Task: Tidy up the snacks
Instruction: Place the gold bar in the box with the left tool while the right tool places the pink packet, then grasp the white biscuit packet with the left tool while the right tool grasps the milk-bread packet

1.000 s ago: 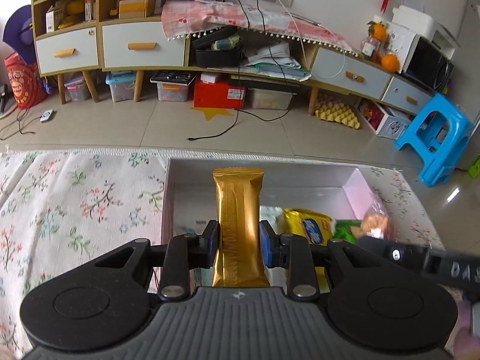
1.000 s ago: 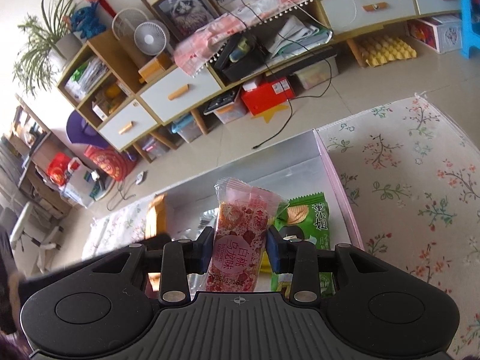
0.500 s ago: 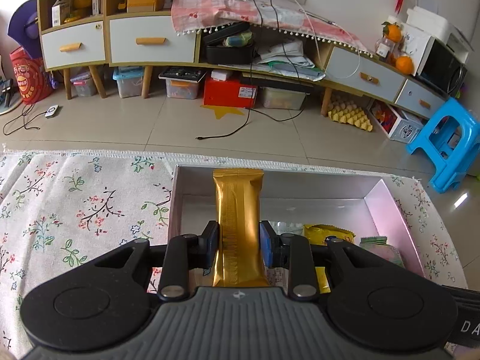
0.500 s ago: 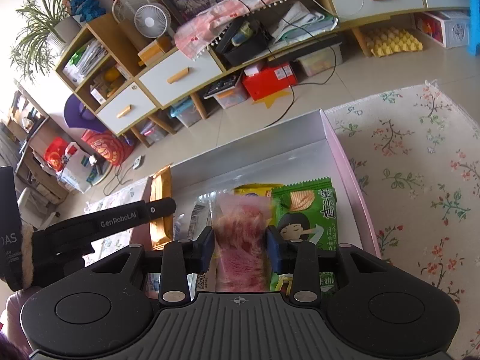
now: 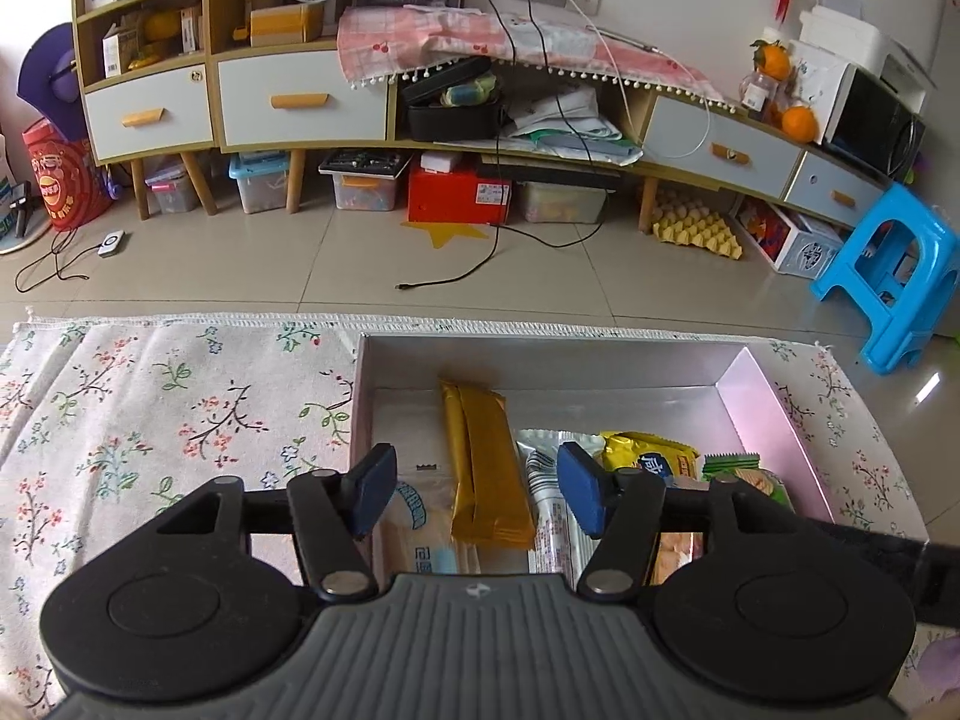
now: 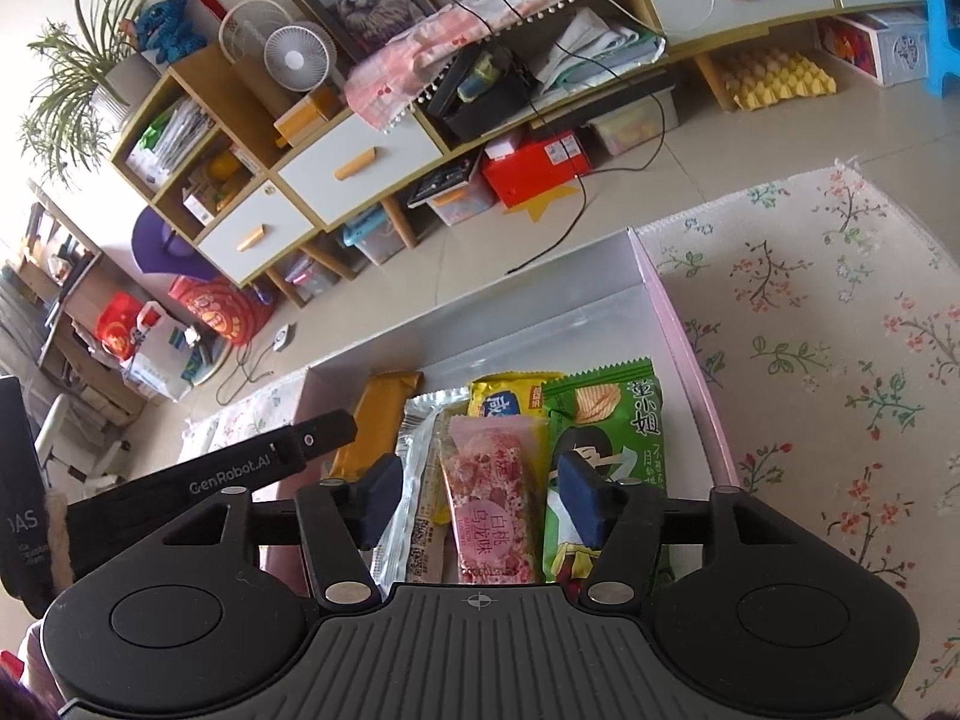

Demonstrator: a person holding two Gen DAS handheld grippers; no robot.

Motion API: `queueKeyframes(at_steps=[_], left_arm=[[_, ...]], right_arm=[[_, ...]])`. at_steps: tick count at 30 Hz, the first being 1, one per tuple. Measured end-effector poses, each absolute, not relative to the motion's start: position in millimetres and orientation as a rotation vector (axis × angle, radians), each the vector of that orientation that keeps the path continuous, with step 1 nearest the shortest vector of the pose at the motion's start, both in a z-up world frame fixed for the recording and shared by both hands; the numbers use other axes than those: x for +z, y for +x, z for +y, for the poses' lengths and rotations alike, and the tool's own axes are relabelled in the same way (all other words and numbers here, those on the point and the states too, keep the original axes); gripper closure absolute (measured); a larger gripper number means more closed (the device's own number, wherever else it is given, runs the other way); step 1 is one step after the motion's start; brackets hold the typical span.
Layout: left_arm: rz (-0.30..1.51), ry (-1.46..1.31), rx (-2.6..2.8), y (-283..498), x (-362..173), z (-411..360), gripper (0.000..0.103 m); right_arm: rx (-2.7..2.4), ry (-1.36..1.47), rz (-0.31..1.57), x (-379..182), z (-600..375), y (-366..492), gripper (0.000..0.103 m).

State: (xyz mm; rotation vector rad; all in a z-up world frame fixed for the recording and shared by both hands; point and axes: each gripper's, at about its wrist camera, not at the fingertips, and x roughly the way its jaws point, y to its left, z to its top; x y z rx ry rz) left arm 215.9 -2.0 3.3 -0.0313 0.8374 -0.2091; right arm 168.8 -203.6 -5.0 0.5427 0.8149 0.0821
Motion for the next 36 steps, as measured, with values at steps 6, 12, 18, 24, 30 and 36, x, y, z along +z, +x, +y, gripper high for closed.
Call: queueKeyframes(at_steps=[6,12,18,24,30,36], left_arm=[[0.825,-0.018,-0.213,203.0,15.2,1.9,0.036],[0.826,-0.003,-0.217,184.1,24.7,8.2,0.027],[0.838,0.004,-0.219,166.4,28.4,17.2,0.015],[0.865,0.01,-0.221,146.3,27.4,25.7,0.007],[0.892,0.022,-0.217,124.2,26.4,32.1,0.002],[0.913,0.056,-0.245,102.2,21.0,37.0,0.001]], right_arm=[[0.093,0.53,0.792,12.4,-205.2,155.1,0.035],[0.104,0.497,0.79,26.6,-204.2,138.8,0.028],[0.118,0.451,0.811,34.6,-200.3,123.5,0.022],[0.138,0.388,0.844,35.3,-194.0,107.9,0.018],[0.16,0.345,0.869,33.6,-188.9,90.6,0.015],[0.192,0.293,0.905,27.2,-182.5,72.5,0.013]])
